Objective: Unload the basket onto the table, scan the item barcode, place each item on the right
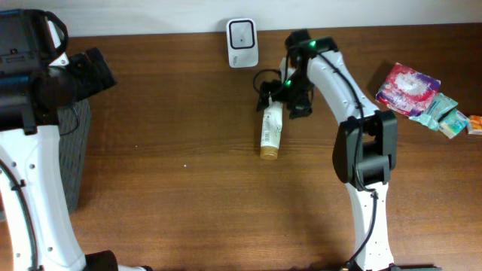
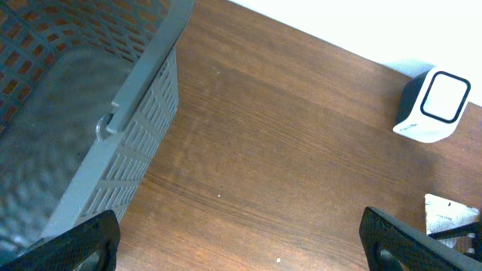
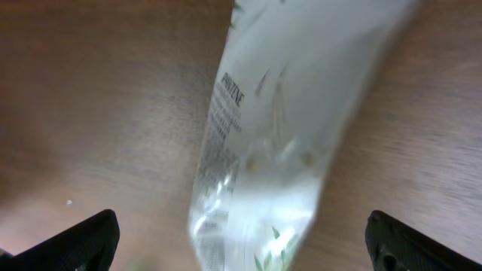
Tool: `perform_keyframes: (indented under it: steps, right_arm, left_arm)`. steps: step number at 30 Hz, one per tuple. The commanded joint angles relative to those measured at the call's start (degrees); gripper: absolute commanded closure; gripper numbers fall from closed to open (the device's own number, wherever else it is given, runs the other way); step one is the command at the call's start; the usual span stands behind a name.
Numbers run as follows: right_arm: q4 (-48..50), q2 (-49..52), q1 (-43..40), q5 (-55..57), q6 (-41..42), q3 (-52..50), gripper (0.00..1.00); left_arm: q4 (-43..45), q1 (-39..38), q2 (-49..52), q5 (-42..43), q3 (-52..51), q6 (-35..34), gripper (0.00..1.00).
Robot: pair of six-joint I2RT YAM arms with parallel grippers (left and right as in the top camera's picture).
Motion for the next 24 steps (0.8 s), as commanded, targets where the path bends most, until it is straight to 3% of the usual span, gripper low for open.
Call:
perform_keyframes:
  steps: [1,3,6,7,10,11,14,17,20,24]
  right_arm:
    - [2.1,0.6,-0.5,0.1,2.1,-5.4,0.01]
    - [2.6,0.6,-0.3,0.0,2.6,-6.9,0.02]
    - [4.1,0.6,0.3,-0.2,2.7,-7.1,0.43]
    - [4.5,0.6,0.3,-2.4,2.6,-7.1,0.61]
    - [5.0,0.6,0.3,-7.7,2.6,-5.7,0.91]
    - [4.2,0.3,0.3,-7.7,2.6,-4.1,0.96]
    - [0.8,-1.4,0.3,-10.1,2.5,3.8,0.96]
    - [0.9,-2.2,0.3,-20.2,-0.4,10.5,0.96]
    - [5.8,-2.2,0.3,-40.4,-2.0,10.7,0.96]
    - [6.4,-2.8,2.3,-48.8,-1.9,10.8,0.96]
  left_arm:
    - [-0.1,0.2,-0.4,-0.2,0.2,-0.3,0.01]
    - [-0.1,0.2,-0.4,-0.2,0.2,-0.3,0.01]
    - [-0.1,0.2,-0.4,-0.2,0.2,-0.3,0.01]
    - [-0.1,0.2,-0.4,-0.2,0.2,-0.3,0.01]
    - [-0.1,0.2,-0.4,-0.2,0.2,-0.3,0.01]
    - [-0.1,0.2,-0.4,-0.2,0.2,-0.3,0.01]
    - [-0.1,0.2,-0.4,-0.2,0.2,-0.3,0.01]
    - [-0.1,0.2,-0.4,-0.2,0.2,-0.3,0.01]
    - [-0.1,0.2,-0.4,-0.2,0.2,-0.3,0.01]
    - [-0.1,0.2,-0.4,-0.2,0.2,-0.3,0.01]
